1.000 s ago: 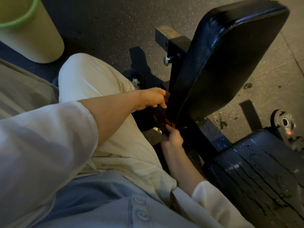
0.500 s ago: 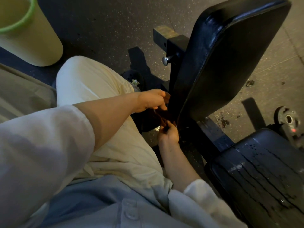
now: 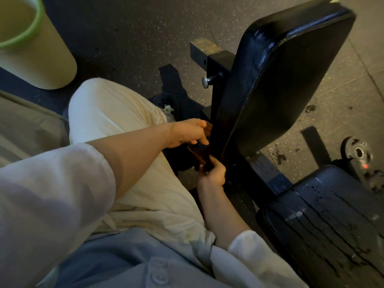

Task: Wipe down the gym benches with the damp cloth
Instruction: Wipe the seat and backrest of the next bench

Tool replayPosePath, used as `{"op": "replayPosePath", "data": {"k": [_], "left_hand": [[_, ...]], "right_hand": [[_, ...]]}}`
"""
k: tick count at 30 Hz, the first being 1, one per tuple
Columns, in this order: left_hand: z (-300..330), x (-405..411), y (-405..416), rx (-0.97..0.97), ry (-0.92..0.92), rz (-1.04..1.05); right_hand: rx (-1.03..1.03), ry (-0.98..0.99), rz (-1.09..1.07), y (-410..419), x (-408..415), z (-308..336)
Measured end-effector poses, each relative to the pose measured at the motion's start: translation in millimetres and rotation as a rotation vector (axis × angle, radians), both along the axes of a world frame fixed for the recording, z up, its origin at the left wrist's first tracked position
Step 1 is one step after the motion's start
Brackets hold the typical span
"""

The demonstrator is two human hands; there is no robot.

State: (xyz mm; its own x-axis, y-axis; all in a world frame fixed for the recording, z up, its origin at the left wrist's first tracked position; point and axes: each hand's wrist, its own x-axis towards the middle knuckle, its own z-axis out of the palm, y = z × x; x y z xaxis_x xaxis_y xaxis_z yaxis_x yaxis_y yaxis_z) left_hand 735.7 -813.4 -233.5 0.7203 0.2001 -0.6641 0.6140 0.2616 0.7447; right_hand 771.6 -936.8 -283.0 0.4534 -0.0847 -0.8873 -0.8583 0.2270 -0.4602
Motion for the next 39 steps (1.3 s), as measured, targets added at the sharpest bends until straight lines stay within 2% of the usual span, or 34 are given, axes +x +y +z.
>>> {"op": "replayPosePath", "data": {"k": [2,3,4,6,7,9,10,13,16,18,21,23,26,31,33,36,38,39], "left_hand": [[-1,1,0,-0.008,0.001,0.010],[-2,1,0,-0.012,0.004,0.014],[-2,1,0,-0.009,0.006,0.015],[-3,1,0,0.013,0.008,0.004],[-3,1,0,0.017,0.010,0.000],[-2,2,0,0.019,0.005,-0.003],[0,2,0,0.021,0.001,-0.002],[0,1,0,0.016,0.000,0.002],[-2,1,-2,0.006,0.006,0.025],[-2,1,-3,0.006,0.008,0.038],[-1,2,-3,0.008,0.004,0.036],[-1,1,-3,0.009,0.005,0.027],[-1,1,-3,0.015,0.006,0.018],[-2,3,-3,0.036,0.017,0.020],[-2,3,-3,0.030,0.019,0.021],[-2,4,-3,0.031,0.015,0.031],[-3,5,-3,0.030,0.018,0.036],[-3,5,-3,0.030,0.021,0.037]], "right_hand": [[0.133,0.003,-0.044,-5,1,-3],[0.101,-0.029,-0.026,-6,-2,-6],[-0.021,-0.114,0.064,-8,-4,-10],[-0.399,-0.494,0.413,-16,-11,-19],[-0.515,-0.706,0.619,-24,-16,-22],[-0.607,-1.025,0.946,-42,-17,-27],[-0.629,-1.126,1.043,-50,-15,-30],[-0.615,-1.334,1.148,-61,-9,-30],[-0.585,-1.442,1.239,-64,-9,-29],[-0.584,-1.496,1.431,-68,-4,-35],[-0.691,-1.682,1.760,-76,16,-48],[-0.759,-1.804,1.867,-81,31,-51],[-0.824,-1.874,1.917,-82,41,-52],[-0.864,-1.677,1.977,-70,24,-59],[-0.837,-1.757,1.976,-75,21,-57],[-0.926,-1.964,2.061,-87,35,-48],[-0.982,-1.978,2.147,-91,42,-48],[-0.995,-1.919,2.166,-91,41,-51]]}}
